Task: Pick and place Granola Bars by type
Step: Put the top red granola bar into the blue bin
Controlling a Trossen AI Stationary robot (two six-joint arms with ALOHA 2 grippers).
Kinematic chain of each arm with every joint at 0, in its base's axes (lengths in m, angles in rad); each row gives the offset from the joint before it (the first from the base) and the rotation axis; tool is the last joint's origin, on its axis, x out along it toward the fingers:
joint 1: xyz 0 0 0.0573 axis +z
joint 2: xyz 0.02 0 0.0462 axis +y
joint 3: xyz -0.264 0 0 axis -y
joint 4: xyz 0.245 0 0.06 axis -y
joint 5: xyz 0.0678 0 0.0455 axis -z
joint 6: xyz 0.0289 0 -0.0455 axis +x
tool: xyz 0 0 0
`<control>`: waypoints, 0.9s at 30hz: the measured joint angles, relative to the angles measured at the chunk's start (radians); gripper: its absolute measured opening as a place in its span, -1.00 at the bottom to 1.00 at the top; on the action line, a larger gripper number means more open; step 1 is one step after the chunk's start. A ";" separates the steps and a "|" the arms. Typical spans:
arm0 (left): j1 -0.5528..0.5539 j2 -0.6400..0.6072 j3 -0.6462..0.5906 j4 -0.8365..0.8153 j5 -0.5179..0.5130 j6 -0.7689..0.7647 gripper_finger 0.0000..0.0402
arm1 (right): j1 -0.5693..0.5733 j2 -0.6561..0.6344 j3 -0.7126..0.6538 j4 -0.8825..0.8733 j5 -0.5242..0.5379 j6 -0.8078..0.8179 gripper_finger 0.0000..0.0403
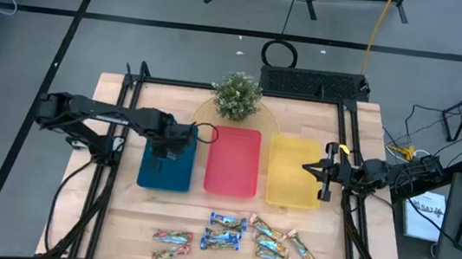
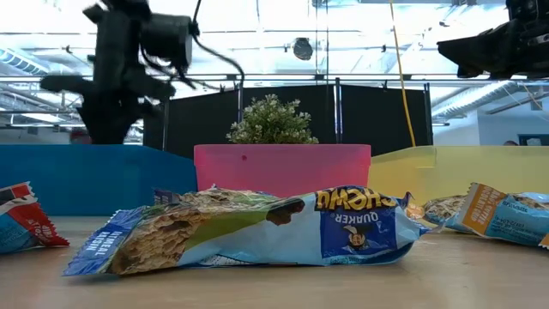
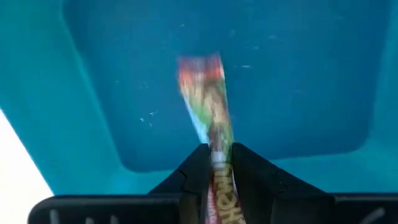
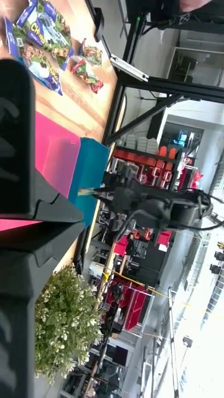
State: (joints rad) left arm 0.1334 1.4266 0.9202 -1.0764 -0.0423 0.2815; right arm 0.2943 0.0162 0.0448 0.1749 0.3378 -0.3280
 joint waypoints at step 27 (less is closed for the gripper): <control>-0.317 0.047 0.395 -0.167 0.095 -0.801 -0.21 | 0.000 0.000 0.000 0.000 0.000 0.001 -1.00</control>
State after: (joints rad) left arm -0.1831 1.4738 1.3155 -1.2430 0.0526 -0.5194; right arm 0.2943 0.0162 0.0448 0.1753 0.3378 -0.3271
